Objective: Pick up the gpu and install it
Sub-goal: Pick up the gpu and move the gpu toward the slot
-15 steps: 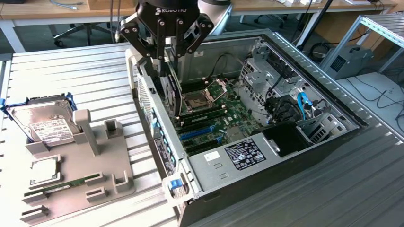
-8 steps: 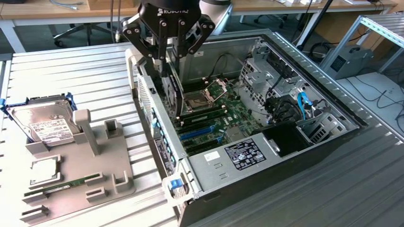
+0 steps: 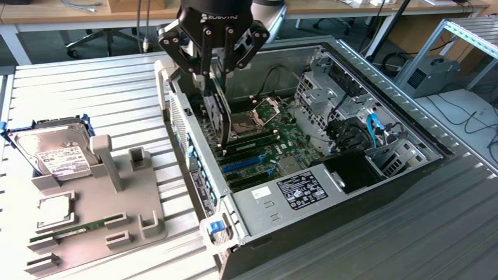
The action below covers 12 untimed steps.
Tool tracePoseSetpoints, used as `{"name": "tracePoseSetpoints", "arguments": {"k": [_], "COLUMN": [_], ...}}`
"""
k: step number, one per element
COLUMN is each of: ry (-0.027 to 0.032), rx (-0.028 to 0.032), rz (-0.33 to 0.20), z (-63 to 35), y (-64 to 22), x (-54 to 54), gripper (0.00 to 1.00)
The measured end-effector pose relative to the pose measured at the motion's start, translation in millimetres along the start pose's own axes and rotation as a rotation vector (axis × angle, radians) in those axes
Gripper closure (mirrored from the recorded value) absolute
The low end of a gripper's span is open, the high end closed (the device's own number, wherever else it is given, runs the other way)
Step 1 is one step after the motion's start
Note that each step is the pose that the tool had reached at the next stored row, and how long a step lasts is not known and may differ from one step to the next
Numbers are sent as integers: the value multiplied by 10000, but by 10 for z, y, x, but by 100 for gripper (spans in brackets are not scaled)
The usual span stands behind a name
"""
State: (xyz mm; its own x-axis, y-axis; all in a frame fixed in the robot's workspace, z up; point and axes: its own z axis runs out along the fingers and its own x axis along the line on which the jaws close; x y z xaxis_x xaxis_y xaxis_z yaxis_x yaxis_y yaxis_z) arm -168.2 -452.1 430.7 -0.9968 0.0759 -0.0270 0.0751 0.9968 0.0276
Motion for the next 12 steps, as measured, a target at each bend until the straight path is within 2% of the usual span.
{"name": "tracePoseSetpoints", "arguments": {"k": [12], "ry": [0], "rx": [3], "rz": [0], "z": [57], "y": [9], "x": [-142], "gripper": [74]}}
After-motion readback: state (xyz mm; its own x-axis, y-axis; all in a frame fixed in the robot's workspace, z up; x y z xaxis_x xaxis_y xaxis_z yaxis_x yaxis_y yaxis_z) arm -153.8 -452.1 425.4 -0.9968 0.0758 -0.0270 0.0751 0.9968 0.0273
